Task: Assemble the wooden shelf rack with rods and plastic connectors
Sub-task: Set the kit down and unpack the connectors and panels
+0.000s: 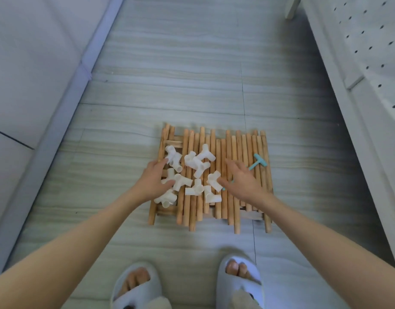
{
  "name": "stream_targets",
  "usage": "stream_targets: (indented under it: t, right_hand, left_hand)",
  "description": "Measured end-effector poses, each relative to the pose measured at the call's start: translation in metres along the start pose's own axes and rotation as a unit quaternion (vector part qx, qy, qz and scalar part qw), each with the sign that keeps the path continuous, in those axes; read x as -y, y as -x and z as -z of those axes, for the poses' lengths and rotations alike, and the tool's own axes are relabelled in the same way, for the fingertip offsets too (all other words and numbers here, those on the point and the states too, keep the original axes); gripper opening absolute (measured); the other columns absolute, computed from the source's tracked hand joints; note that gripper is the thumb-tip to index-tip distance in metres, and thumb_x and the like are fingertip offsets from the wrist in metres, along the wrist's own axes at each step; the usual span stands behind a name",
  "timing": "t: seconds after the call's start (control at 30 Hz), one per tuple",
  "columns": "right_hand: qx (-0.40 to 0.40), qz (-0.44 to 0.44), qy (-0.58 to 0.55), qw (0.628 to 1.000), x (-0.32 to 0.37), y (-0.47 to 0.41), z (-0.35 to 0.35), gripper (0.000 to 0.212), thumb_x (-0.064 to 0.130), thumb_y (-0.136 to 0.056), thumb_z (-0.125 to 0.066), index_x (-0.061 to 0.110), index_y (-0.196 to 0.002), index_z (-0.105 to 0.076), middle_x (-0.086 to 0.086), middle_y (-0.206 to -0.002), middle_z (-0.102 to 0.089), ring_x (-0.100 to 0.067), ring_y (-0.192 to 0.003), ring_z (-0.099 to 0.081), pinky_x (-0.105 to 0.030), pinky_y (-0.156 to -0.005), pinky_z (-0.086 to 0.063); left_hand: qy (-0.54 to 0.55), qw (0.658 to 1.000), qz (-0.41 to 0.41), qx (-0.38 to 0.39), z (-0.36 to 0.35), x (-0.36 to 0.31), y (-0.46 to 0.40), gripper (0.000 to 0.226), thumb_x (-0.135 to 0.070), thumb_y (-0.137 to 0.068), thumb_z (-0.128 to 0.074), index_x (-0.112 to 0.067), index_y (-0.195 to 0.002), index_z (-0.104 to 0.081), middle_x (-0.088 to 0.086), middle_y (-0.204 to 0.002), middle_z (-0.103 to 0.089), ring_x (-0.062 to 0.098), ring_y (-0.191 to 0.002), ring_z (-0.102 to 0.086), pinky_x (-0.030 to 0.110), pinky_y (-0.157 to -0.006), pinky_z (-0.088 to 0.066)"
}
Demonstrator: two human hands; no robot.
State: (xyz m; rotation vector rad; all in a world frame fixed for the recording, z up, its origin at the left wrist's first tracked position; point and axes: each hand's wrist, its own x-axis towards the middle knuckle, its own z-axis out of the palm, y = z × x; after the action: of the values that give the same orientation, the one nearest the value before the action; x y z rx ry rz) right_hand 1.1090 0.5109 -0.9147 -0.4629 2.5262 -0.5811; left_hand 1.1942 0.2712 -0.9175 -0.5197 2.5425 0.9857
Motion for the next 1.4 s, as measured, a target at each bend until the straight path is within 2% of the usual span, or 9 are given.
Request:
stream_targets:
  t: [0.17,0.33,0.43,0.6,0.8,1.13,1.23,1.3,1.4]
  right_hand:
    - [0.093,0.076,0.125,0.985,0.027,-0.044,0.004,0.107,0.063,-0.072,-0.064,0.037,-0.147,0.007,0.000,-0.158,0.010,-0.026,-0.145,0.004,-0.053,-0.111,-0.023]
    - [0.216,0.061,0.173,0.959,0.030,-0.080,-0.004,0.116,0.078,-0.061,-0.059,0.044,-0.144,0.014,0.005,-0.153,0.027,-0.030,-0.144,0.012,-0.055,-0.113,-0.014]
    - [0.193,0.068,0.156,0.966,0.031,-0.088,-0.007,0.099,0.078,-0.068,-0.051,0.042,-0.147,-0.004,0.006,-0.156,0.018,-0.033,-0.144,0.005,-0.052,-0.113,-0.013]
    - [0.080,0.040,0.127,0.988,0.036,-0.087,-0.023,0.064,0.051,-0.084,-0.053,0.032,-0.141,-0.030,-0.006,-0.153,-0.009,-0.037,-0.136,-0.014,-0.045,-0.104,-0.028]
    - [-0.002,0.011,0.139,0.990,0.045,-0.084,-0.037,0.057,0.059,-0.082,-0.053,0.028,-0.129,-0.041,-0.008,-0.136,-0.028,-0.030,-0.120,-0.029,-0.032,-0.081,-0.032]
    - [-0.030,-0.001,0.055,0.998,0.055,-0.080,-0.041,0.039,0.043,-0.089,-0.057,0.022,-0.122,-0.055,-0.010,-0.124,-0.038,-0.030,-0.115,-0.034,-0.029,-0.083,-0.029]
    - [-0.022,-0.046,-0.034,0.998,0.059,-0.084,-0.039,0.043,0.043,-0.085,-0.063,0.018,-0.120,-0.058,-0.012,-0.124,-0.041,-0.034,-0.115,-0.043,-0.032,-0.088,-0.042]
    - [-0.028,-0.077,-0.131,0.988,0.066,-0.089,-0.033,0.042,0.039,-0.081,-0.068,0.015,-0.114,-0.062,-0.014,-0.122,-0.047,-0.036,-0.104,-0.055,-0.027,-0.073,-0.054]
    - [-0.048,-0.070,-0.223,0.971,0.081,-0.092,-0.025,0.034,0.033,-0.078,-0.073,0.012,-0.104,-0.065,-0.012,-0.106,-0.060,-0.013,-0.071,-0.063,-0.008,-0.039,-0.041]
  left_hand:
    - [-0.108,0.992,-0.061,0.035,0.007,-0.002,-0.037,0.113,-0.062,-0.065,-0.072,-0.037,-0.148,0.000,0.002,-0.156,0.015,0.029,-0.144,0.006,0.052,-0.111,-0.021]
    - [-0.141,0.981,-0.075,0.107,0.003,-0.007,-0.077,0.113,-0.069,-0.061,-0.070,-0.036,-0.148,-0.005,-0.001,-0.156,0.013,0.029,-0.144,0.008,0.049,-0.113,-0.016]
    - [-0.125,0.983,-0.072,0.112,0.000,-0.001,-0.083,0.097,-0.060,-0.066,-0.071,-0.030,-0.145,-0.024,-0.005,-0.153,0.002,0.030,-0.142,-0.001,0.047,-0.112,-0.022]
    - [-0.099,0.992,-0.072,0.037,-0.013,0.009,-0.071,0.085,-0.053,-0.068,-0.071,-0.032,-0.139,-0.029,-0.005,-0.147,-0.006,0.026,-0.137,-0.013,0.041,-0.100,-0.035]
    - [-0.083,0.991,-0.099,0.038,-0.020,0.013,-0.064,0.088,-0.053,-0.063,-0.075,-0.035,-0.136,-0.029,-0.005,-0.142,-0.011,0.025,-0.133,-0.012,0.041,-0.100,-0.034]
    - [-0.029,0.994,-0.101,0.015,-0.024,0.012,-0.061,0.083,-0.040,-0.065,-0.078,-0.035,-0.134,-0.031,-0.005,-0.142,-0.014,0.027,-0.132,-0.017,0.035,-0.097,-0.035]
    - [0.030,0.994,-0.103,0.000,-0.023,0.014,-0.057,0.078,-0.033,-0.065,-0.080,-0.037,-0.129,-0.034,-0.007,-0.142,-0.013,0.025,-0.133,-0.016,0.030,-0.095,-0.026]
    - [0.062,0.992,-0.107,-0.007,-0.021,0.013,-0.053,0.075,-0.030,-0.065,-0.081,-0.038,-0.125,-0.037,-0.007,-0.139,-0.014,0.024,-0.130,-0.020,0.029,-0.098,-0.027]
    - [0.170,0.980,-0.104,-0.029,-0.011,0.010,-0.045,0.072,-0.024,-0.062,-0.084,-0.049,-0.110,-0.036,-0.007,-0.131,-0.019,0.022,-0.125,-0.031,0.034,-0.103,-0.037]
